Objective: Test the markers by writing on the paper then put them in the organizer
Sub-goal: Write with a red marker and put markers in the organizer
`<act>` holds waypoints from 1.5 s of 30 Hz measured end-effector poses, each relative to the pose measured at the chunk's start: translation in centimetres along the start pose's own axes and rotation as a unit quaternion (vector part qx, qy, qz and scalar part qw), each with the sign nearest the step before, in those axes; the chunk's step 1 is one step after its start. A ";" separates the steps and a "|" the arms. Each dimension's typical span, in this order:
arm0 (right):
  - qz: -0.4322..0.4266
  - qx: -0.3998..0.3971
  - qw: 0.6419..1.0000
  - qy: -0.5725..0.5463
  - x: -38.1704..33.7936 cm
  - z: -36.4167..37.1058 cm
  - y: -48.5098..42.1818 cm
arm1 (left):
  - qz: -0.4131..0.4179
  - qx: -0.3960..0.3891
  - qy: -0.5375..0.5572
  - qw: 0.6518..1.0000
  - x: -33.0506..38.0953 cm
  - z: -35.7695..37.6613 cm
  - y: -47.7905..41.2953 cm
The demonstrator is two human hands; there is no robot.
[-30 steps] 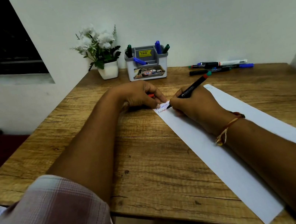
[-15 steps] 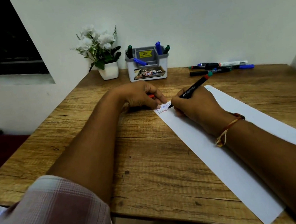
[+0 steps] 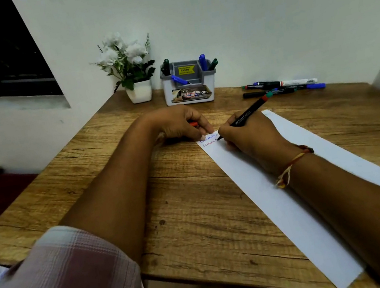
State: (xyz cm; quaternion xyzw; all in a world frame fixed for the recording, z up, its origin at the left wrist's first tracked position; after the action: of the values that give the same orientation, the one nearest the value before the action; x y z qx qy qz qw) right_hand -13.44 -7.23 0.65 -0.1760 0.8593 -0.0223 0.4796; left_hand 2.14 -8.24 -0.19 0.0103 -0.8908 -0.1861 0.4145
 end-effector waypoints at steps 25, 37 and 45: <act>0.003 0.051 0.965 -0.257 0.7 -1.0 -0.6 | 0.022 0.155 0.357 0.921 -0.1 -2.6 -0.2; -0.216 0.054 0.967 -0.121 -3.4 -1.7 0.7 | 0.041 0.132 0.540 0.830 -0.6 -2.1 -1.2; -0.262 0.064 0.961 -0.063 -4.2 -1.8 1.2 | 0.049 0.129 0.542 0.829 -0.3 -1.9 -1.0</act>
State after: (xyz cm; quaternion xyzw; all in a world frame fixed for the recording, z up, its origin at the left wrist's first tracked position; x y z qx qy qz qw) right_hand -13.24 -4.96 4.79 -0.3653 0.7477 -0.1908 0.5207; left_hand 3.58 -9.77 0.33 0.1188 -0.5388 -0.0131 0.8339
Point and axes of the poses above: each hand's wrist, its own y-axis away from the middle knuckle, its own z-axis out of the palm, x = y × z, the point moved 9 cm from there along -y, towards the middle knuckle, and after that the axes turned 8 degrees about -z, right-handed, at the moved point
